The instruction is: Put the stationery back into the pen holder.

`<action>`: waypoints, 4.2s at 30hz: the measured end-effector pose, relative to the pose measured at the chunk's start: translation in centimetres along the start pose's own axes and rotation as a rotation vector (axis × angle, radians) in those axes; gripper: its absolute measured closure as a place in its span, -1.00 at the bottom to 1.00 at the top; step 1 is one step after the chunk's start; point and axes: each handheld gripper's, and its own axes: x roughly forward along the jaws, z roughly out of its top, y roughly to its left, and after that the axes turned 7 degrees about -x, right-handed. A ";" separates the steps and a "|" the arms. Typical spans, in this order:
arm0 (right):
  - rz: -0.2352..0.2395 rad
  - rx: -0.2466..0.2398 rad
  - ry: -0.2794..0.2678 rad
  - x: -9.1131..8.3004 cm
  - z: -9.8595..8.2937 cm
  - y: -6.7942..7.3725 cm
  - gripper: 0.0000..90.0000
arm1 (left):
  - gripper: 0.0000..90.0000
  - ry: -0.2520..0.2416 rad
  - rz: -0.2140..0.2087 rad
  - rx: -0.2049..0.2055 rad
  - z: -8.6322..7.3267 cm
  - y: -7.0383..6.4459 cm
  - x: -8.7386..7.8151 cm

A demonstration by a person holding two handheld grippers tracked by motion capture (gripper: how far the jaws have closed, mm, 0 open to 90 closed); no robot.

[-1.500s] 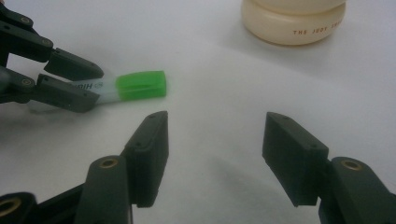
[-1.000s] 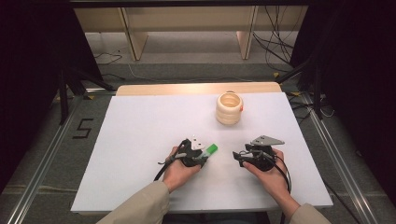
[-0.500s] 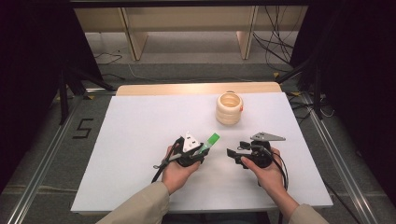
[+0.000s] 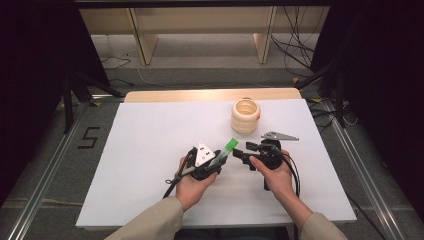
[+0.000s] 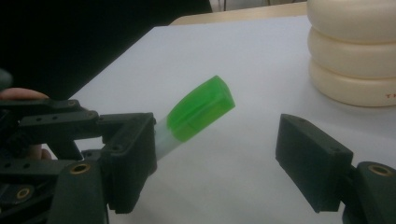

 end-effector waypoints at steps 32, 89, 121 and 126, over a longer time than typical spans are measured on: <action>0.031 0.030 0.015 1.7 0.2 0.5 -0.32 | 0.48 -0.027 -0.009 0.006 0.0 -0.9 0.1; 0.000 -0.105 -0.081 -0.5 1.8 0.6 0.65 | -0.50 0.142 -0.004 0.071 -0.9 1.6 -2.8; -0.133 -0.170 -0.103 -1.8 3.9 -1.2 0.65 | -0.49 0.124 0.125 0.011 -4.0 8.8 -10.1; -0.151 -0.163 -0.117 -2.1 4.4 -1.7 0.65 | -0.48 0.133 0.128 0.011 -4.2 8.9 -10.0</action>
